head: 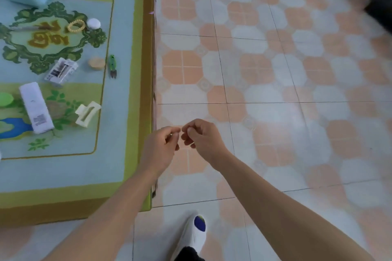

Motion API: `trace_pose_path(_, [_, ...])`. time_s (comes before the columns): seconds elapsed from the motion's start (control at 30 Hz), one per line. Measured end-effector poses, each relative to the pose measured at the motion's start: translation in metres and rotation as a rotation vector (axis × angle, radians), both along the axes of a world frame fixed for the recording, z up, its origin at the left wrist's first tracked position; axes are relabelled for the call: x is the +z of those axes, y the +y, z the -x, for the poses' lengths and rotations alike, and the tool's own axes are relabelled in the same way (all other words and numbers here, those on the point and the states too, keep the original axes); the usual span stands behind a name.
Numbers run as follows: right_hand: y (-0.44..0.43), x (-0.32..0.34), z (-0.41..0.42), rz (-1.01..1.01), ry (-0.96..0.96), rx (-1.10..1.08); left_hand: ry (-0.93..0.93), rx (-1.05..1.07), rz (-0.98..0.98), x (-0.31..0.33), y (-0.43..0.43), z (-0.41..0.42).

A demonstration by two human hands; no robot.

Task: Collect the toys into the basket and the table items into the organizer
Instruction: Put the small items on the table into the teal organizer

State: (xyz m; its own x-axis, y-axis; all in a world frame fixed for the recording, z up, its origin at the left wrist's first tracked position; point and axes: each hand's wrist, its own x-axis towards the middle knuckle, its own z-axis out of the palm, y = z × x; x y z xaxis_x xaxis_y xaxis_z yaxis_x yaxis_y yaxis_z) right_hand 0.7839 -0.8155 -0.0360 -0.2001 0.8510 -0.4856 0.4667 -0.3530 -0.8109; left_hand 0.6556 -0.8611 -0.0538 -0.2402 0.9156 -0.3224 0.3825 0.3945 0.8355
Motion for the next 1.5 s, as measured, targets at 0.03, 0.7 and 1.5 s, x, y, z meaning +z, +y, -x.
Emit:
trace_pose_path(0.03, [0.012, 0.001, -0.009, -0.010, -0.011, 0.009, -0.007, 0.010, -0.019, 0.000, 0.012, -0.010])
trace_pose_path(0.7, [0.287, 0.024, 0.192, -0.046, 0.087, 0.349, 0.082, 0.489, -0.200, 0.029, 0.228, 0.163])
trace_pose_path(1.5, [0.526, -0.032, 0.504, 0.054, 0.014, 0.754, 0.064, 1.082, -0.091, -0.002, 0.416, 0.406])
